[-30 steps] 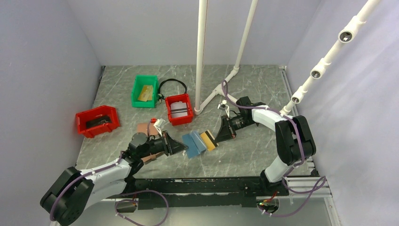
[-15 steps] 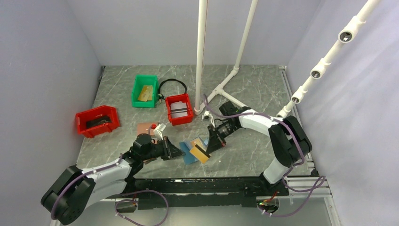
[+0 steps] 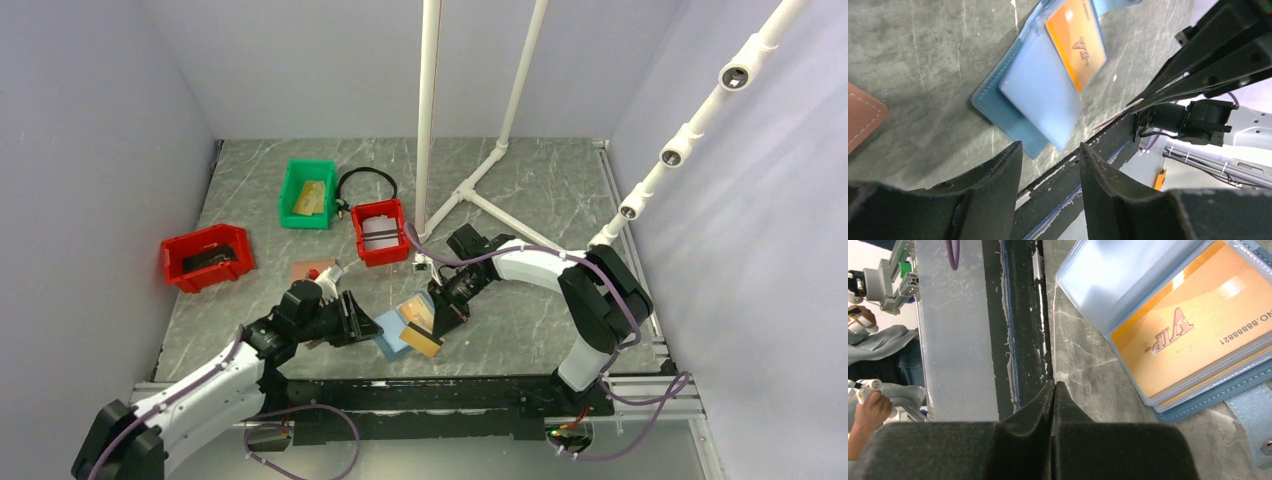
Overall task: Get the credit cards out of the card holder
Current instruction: Place the credit card in the storage box.
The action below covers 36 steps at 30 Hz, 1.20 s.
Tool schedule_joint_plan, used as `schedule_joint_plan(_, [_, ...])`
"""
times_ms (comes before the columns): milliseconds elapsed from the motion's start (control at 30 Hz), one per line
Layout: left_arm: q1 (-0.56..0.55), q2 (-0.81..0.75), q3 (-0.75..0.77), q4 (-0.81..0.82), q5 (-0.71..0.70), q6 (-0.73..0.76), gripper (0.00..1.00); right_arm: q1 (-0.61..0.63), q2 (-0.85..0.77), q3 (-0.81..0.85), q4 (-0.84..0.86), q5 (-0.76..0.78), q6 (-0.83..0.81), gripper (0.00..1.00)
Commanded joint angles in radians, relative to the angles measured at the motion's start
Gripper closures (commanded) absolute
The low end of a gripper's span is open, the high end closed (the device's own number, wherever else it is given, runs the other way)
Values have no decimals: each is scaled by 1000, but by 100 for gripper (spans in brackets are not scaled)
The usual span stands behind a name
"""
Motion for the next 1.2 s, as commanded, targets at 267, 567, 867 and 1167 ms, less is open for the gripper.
schedule_joint_plan(267, [2,-295,87,-203,-96,-9,30,5,-26,40,31,45,12,100])
schedule_joint_plan(567, [2,-156,28,210,13,-58,22,-53,-103,39,11,-26,-20,100])
schedule_joint_plan(867, [-12,152,77,563,100,-29,12,-168,-153,37,-22,-182,-53,100])
schedule_joint_plan(1167, [-137,358,155,729,16,21,18,-232,-163,33,-41,-289,-63,100])
